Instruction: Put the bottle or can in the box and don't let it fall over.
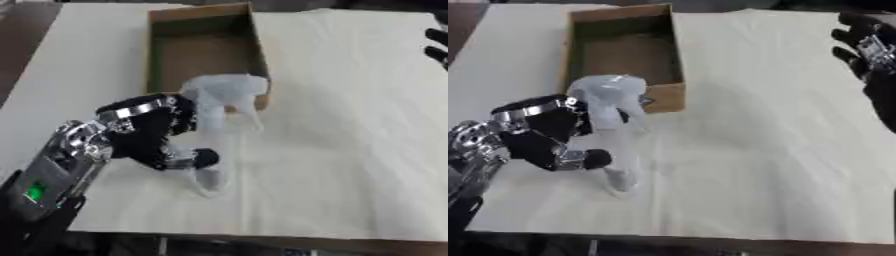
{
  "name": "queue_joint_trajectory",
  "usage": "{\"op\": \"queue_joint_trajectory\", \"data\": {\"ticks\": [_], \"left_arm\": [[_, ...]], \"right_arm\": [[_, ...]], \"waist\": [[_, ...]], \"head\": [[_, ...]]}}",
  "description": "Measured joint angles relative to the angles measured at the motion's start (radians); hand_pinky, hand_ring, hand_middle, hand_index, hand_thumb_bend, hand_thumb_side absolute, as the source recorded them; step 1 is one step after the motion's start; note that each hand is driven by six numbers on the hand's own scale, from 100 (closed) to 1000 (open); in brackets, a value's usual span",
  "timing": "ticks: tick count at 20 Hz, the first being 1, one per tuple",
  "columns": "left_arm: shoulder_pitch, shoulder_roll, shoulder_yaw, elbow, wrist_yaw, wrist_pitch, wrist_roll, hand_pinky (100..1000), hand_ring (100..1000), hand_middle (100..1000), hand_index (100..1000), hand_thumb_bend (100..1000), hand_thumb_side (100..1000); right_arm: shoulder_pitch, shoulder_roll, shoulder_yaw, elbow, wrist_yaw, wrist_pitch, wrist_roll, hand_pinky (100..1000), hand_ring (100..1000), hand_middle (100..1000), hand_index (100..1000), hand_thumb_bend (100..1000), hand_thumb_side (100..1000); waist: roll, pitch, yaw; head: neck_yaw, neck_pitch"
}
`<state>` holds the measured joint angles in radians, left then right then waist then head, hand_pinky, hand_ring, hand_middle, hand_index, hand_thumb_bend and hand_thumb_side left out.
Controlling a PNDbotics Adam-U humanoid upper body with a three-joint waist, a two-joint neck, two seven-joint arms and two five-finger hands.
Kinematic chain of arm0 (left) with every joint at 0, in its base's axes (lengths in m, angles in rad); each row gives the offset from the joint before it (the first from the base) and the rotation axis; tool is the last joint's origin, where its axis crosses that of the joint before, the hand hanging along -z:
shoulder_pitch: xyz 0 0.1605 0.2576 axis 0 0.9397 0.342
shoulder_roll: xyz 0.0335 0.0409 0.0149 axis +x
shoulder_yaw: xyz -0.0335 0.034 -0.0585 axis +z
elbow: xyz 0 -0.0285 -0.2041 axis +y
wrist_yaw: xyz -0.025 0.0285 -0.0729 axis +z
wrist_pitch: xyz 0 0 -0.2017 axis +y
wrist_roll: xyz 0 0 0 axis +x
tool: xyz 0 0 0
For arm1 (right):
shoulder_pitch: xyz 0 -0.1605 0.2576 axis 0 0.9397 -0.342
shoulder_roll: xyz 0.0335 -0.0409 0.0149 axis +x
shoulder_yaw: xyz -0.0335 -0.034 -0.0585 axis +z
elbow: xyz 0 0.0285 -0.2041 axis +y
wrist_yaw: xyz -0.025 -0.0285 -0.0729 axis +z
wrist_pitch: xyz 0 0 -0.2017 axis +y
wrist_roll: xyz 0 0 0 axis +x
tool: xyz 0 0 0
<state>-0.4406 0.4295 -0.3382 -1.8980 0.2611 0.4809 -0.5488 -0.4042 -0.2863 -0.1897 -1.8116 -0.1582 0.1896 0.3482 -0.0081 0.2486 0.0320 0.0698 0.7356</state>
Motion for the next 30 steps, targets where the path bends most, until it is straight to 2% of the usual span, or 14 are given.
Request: {"op": "queue_joint_trajectory", "data": {"ticks": [11,18,30], "left_arm": [[-0.013,-0.034,-0.028,0.045,-0.005,0.003,-0.012,1000,1000,984,756,450,210],[-0.01,-0.038,-0.043,0.056,-0.014,-0.011,-0.029,1000,1000,1000,782,459,182],[0.008,-0.042,-0.059,0.089,-0.048,-0.032,-0.057,1000,1000,976,740,445,127]], "right_arm": [[-0.001,0.0,0.0,0.0,0.0,0.002,0.002,1000,1000,1000,867,100,582],[-0.001,0.0,0.0,0.0,0.0,0.002,0.002,1000,1000,1000,867,100,581],[-0.005,0.0,0.0,-0.001,-0.001,0.002,0.002,1000,1000,1000,866,100,581]], "waist": [[-0.003,0.006,-0.001],[-0.003,0.007,-0.002],[-0.003,0.008,-0.005]], "head": [[0.001,-0.004],[0.002,-0.008],[0.001,-0.009]]}}
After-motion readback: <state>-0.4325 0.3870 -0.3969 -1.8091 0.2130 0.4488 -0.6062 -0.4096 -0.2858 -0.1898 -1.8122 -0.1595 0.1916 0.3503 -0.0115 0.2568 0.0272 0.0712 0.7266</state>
